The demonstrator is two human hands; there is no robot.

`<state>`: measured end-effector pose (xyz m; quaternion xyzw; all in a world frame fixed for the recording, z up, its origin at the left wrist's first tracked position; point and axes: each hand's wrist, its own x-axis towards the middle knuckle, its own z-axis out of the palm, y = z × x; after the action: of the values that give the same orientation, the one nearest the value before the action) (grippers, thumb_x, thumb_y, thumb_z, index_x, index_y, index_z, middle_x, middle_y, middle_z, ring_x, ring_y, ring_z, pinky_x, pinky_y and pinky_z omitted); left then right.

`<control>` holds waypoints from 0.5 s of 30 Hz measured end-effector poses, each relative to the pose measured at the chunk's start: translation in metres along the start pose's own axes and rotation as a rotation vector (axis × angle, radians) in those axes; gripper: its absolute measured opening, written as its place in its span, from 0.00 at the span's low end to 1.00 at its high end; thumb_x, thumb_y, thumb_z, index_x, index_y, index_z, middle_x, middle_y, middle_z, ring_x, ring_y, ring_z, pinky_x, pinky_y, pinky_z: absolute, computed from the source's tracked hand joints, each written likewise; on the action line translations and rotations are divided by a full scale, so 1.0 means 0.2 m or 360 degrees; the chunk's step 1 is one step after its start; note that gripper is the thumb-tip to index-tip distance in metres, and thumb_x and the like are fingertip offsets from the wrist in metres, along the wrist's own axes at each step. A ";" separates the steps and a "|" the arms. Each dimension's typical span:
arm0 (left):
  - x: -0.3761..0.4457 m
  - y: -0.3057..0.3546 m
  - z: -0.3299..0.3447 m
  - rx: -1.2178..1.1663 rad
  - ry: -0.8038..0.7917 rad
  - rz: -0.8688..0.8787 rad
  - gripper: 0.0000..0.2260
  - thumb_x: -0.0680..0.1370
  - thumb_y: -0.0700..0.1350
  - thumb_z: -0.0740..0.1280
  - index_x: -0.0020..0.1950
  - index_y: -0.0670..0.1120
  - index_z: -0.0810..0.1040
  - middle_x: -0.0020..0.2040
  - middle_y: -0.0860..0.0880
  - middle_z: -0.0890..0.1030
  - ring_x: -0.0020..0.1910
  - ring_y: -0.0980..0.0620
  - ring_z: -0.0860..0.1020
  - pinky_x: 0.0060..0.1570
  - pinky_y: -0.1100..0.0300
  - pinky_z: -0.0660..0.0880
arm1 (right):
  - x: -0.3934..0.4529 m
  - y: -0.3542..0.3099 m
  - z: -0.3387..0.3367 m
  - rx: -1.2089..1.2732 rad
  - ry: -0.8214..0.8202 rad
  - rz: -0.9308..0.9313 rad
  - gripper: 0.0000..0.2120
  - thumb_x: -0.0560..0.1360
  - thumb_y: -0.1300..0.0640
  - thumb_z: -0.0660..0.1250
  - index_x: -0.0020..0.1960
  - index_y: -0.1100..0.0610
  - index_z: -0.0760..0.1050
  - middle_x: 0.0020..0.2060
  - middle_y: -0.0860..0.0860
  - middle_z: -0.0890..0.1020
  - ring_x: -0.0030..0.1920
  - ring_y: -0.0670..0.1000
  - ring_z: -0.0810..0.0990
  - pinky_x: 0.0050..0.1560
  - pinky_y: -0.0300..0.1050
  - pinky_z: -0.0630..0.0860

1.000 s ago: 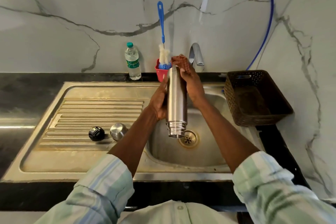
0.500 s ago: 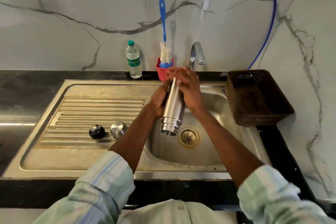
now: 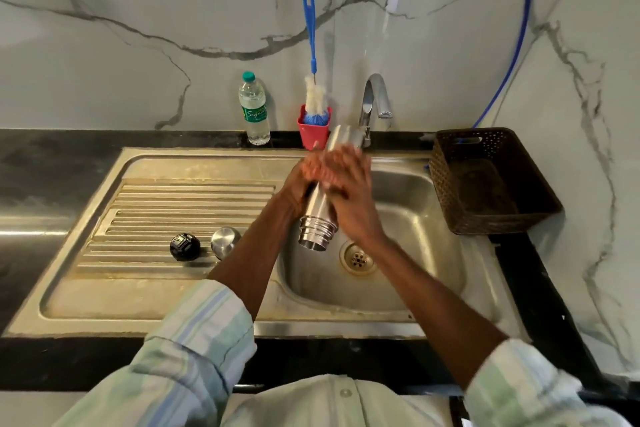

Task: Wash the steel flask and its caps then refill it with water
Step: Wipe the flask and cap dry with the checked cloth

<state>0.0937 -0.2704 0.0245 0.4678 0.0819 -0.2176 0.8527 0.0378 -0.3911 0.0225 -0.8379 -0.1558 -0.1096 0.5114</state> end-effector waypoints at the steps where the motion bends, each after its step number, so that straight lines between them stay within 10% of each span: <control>1: -0.01 -0.01 0.02 -0.0025 -0.0072 -0.0014 0.25 0.76 0.59 0.69 0.63 0.42 0.75 0.51 0.44 0.80 0.48 0.47 0.79 0.49 0.54 0.77 | 0.13 0.00 -0.03 -0.0061 0.0033 0.0071 0.22 0.78 0.57 0.60 0.70 0.40 0.68 0.76 0.40 0.57 0.78 0.48 0.50 0.77 0.53 0.50; 8: -0.04 -0.03 0.10 -0.0225 0.0052 0.0012 0.25 0.78 0.55 0.68 0.70 0.41 0.74 0.57 0.38 0.81 0.53 0.42 0.82 0.57 0.46 0.78 | 0.32 -0.08 -0.16 0.0559 0.0076 0.0497 0.14 0.81 0.56 0.60 0.66 0.47 0.70 0.57 0.48 0.79 0.48 0.40 0.81 0.49 0.36 0.78; 15: 0.01 0.00 -0.07 -0.0323 0.0309 -0.0054 0.27 0.82 0.59 0.58 0.68 0.37 0.71 0.42 0.40 0.80 0.35 0.46 0.82 0.35 0.57 0.81 | -0.22 -0.04 0.02 0.0612 -0.0097 0.0115 0.29 0.76 0.62 0.65 0.69 0.35 0.69 0.76 0.45 0.62 0.75 0.48 0.62 0.68 0.50 0.71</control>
<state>0.0964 -0.2607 0.0158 0.3965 0.1936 -0.1763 0.8799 -0.0058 -0.3899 0.0120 -0.7328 -0.1591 -0.0341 0.6607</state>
